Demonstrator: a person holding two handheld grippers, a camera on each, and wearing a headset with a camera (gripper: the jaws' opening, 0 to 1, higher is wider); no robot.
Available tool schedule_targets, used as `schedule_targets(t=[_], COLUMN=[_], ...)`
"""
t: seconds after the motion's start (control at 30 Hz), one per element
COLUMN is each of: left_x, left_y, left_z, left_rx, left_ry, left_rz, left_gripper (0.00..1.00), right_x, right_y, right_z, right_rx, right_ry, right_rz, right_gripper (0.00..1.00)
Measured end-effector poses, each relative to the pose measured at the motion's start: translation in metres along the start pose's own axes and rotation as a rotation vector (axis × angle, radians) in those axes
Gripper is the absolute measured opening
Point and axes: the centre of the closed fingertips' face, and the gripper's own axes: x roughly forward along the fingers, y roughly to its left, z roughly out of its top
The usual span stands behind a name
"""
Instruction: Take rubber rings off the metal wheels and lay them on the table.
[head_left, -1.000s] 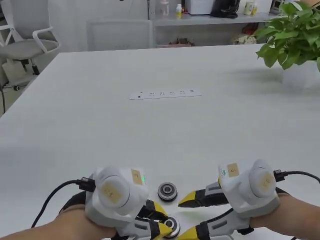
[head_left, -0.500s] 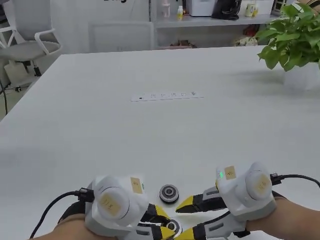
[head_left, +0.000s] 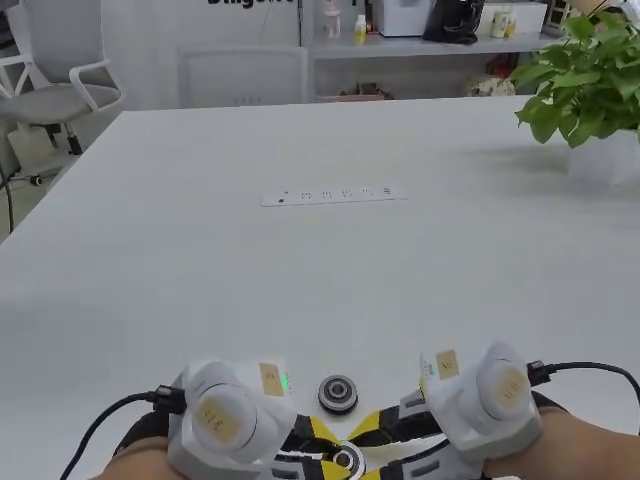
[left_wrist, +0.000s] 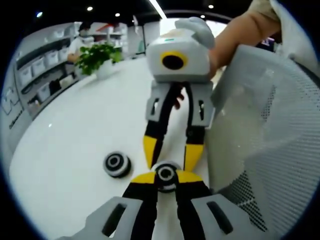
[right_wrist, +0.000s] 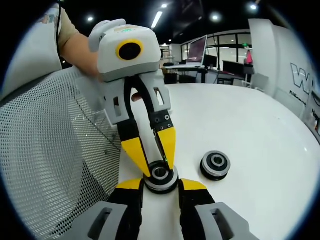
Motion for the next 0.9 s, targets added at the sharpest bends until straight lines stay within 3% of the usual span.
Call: schedule_targets(t=[0.4, 0.53, 0.63, 0.9], left_x=[0.001, 0.001, 0.000, 0.000], left_y=[0.000, 0.000, 0.000, 0.000], left_z=[0.000, 0.000, 0.000, 0.000], left_rx=[0.001, 0.001, -0.001, -0.004], left_ry=[-0.002, -0.003, -0.004, -0.003], left_rz=[0.002, 0.002, 0.003, 0.006], left_gripper=[0.13, 0.13, 0.13, 0.13], right_x=[-0.009, -0.013, -0.015, -0.013], right_y=[0.000, 0.000, -0.002, -0.003], right_z=[-0.003, -0.007, -0.009, -0.010], right_rx=[-0.003, 0.002, 0.004, 0.061], right_ry=[-0.009, 0.003, 0.015, 0.008], right_rz=[-0.013, -0.019, -0.027, -0.023], right_gripper=[0.20, 0.13, 0.03, 0.03])
